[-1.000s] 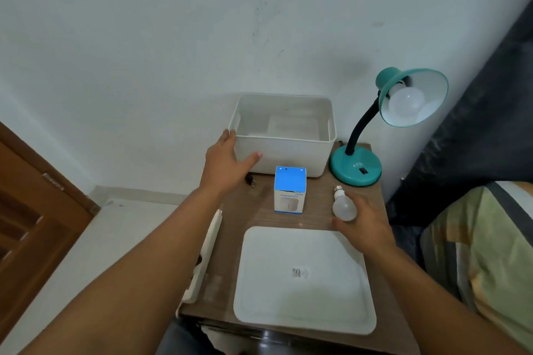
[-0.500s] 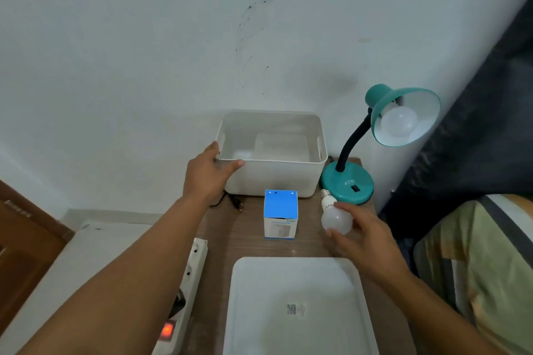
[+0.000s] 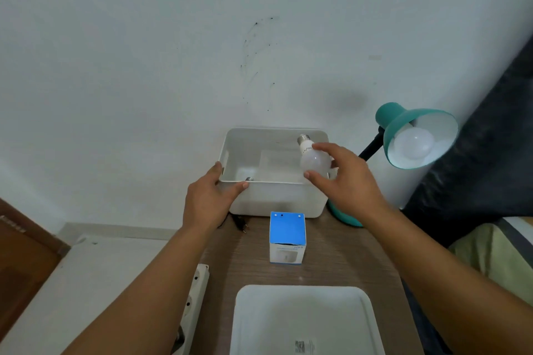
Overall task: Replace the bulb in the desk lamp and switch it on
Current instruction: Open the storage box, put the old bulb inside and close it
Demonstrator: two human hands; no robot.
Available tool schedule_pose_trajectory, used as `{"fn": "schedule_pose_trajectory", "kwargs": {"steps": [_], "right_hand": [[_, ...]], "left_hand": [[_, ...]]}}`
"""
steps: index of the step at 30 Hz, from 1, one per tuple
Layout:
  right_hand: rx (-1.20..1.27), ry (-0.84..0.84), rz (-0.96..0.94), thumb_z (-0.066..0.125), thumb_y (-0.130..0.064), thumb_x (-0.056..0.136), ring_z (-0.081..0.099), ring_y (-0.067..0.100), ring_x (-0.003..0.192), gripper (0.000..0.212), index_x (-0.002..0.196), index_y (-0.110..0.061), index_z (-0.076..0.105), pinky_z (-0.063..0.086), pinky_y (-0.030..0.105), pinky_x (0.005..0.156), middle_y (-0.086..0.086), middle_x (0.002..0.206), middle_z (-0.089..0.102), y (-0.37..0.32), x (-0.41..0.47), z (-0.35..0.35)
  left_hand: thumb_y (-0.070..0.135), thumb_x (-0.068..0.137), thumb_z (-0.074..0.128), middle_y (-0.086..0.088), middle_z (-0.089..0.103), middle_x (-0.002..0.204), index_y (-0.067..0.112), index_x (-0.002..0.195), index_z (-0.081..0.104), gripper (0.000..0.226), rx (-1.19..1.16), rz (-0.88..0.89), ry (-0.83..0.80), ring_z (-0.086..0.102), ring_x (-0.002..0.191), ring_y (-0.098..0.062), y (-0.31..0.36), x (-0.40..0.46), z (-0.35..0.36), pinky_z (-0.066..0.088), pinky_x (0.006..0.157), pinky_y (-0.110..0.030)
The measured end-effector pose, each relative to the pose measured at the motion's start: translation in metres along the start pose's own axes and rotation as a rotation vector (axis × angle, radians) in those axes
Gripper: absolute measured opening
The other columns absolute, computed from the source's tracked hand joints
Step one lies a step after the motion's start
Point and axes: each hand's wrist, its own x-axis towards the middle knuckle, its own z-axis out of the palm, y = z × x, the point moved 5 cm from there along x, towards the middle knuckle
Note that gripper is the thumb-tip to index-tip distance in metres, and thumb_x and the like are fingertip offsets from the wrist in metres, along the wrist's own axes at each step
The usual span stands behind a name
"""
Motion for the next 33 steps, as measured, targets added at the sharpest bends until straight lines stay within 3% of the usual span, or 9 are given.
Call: {"fn": "schedule_pose_trajectory", "kwargs": {"steps": [3,7,17,24,27,30,33], "right_hand": [[-0.158,-0.094,0.027,0.069,-0.048,0.082,0.057,0.021,0.112,0.054,0.132,-0.038,0.051,0.047,0.041,0.09,-0.004,0.123,0.062,0.0,0.034,0.02],[-0.4,-0.181,0.08,0.064,-0.053,0.084,0.051,0.025,0.117,0.052,0.132,-0.039,0.05,0.035,0.041,0.093,0.0,0.117,0.065,0.01,0.054,0.042],[-0.485,-0.276,0.115,0.067,-0.053,0.08,0.053,0.024,0.117,0.057,0.132,-0.041,0.05,0.032,0.038,0.091,-0.003,0.118,0.065,0.015,0.063,0.05],[-0.412,-0.153,0.051,0.06,-0.047,0.085,0.053,0.029,0.116,0.054,0.135,-0.032,0.049,0.04,0.042,0.09,0.0,0.128,0.06,0.008,0.047,0.037],[-0.286,-0.011,0.006,0.061,-0.041,0.086,0.054,0.027,0.114,0.05,0.134,-0.026,0.052,0.044,0.042,0.09,0.001,0.13,0.059,0.004,0.02,0.018],[-0.125,0.081,-0.023,0.065,-0.033,0.085,0.058,0.022,0.104,0.046,0.129,-0.023,0.056,0.048,0.037,0.085,-0.001,0.124,0.061,0.008,-0.022,0.007],[-0.056,0.092,0.005,0.069,-0.028,0.085,0.057,0.015,0.105,0.042,0.126,-0.024,0.058,0.048,0.034,0.087,-0.006,0.122,0.061,0.02,-0.07,0.0]], "left_hand": [[0.061,0.078,0.077,0.004,0.062,0.14,0.022,0.15,0.047,0.088,-0.025,-0.017,0.003,0.057,0.13,-0.012,-0.003,0.002,0.001,0.048,0.106,-0.031],[0.055,0.079,0.079,-0.003,0.058,0.146,0.02,0.152,0.044,0.088,-0.017,-0.039,0.015,0.053,0.136,-0.016,-0.004,0.002,0.001,0.043,0.107,-0.028],[0.053,0.082,0.077,-0.003,0.055,0.15,0.021,0.153,0.042,0.085,-0.008,-0.066,-0.008,0.051,0.138,-0.017,-0.002,0.001,0.001,0.043,0.114,-0.039],[0.052,0.085,0.075,-0.008,0.057,0.147,0.019,0.155,0.037,0.086,0.101,-0.059,-0.107,0.053,0.135,-0.023,0.009,-0.001,-0.009,0.043,0.103,-0.029],[0.046,0.089,0.073,-0.006,0.047,0.155,0.019,0.158,0.031,0.086,0.116,-0.044,-0.185,0.045,0.142,-0.022,0.014,-0.008,-0.016,0.038,0.108,-0.028],[0.036,0.094,0.07,-0.004,0.046,0.156,0.016,0.158,0.031,0.077,0.154,0.034,-0.176,0.043,0.142,-0.024,0.025,-0.024,-0.023,0.033,0.099,-0.022],[0.034,0.095,0.067,-0.004,0.039,0.161,0.016,0.157,0.032,0.073,0.156,0.11,-0.087,0.037,0.148,-0.021,0.033,-0.051,-0.029,0.029,0.113,-0.026]]}}
